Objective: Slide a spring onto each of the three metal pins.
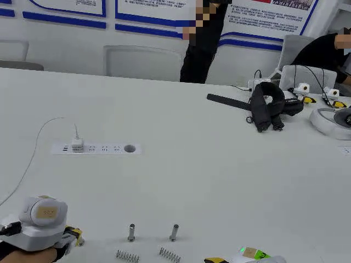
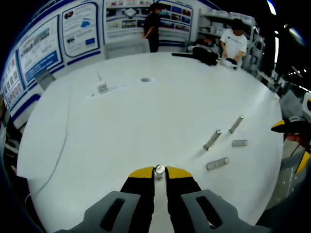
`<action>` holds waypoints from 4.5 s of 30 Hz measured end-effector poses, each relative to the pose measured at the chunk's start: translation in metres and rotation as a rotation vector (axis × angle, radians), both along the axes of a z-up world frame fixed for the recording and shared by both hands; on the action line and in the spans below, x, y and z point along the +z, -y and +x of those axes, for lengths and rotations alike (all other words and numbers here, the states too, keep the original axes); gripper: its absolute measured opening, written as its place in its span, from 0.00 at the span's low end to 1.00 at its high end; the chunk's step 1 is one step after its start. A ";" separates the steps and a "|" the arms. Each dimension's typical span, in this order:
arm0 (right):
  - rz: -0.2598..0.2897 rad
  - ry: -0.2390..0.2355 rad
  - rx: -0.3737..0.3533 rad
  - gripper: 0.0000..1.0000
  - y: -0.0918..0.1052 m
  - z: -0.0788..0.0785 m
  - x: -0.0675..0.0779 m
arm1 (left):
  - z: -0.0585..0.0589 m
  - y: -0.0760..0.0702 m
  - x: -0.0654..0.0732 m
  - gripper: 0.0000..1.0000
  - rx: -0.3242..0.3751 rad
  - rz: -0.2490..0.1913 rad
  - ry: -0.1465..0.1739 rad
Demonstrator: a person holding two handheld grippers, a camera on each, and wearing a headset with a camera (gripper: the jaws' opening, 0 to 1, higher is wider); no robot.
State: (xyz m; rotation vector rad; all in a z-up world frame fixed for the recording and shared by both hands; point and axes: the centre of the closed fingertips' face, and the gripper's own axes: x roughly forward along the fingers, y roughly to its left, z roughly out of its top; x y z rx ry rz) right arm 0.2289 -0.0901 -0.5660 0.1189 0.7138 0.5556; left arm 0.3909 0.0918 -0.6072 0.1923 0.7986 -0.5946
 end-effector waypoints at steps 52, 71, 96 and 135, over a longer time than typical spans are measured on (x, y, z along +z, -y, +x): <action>0.007 -0.011 0.007 0.93 -0.003 -0.003 -0.003 | -0.013 0.001 0.008 0.23 -0.016 0.017 0.015; 0.016 -0.012 0.021 0.93 -0.012 -0.003 -0.002 | -0.030 -0.013 0.025 0.37 0.008 -0.008 0.034; 0.018 -0.013 0.015 0.93 -0.015 -0.005 -0.003 | -0.072 -0.025 0.022 0.54 -0.051 -0.026 0.025; 0.011 -0.024 0.025 0.94 -0.023 -0.007 -0.009 | -0.116 -0.046 0.040 0.73 -0.090 -0.128 0.048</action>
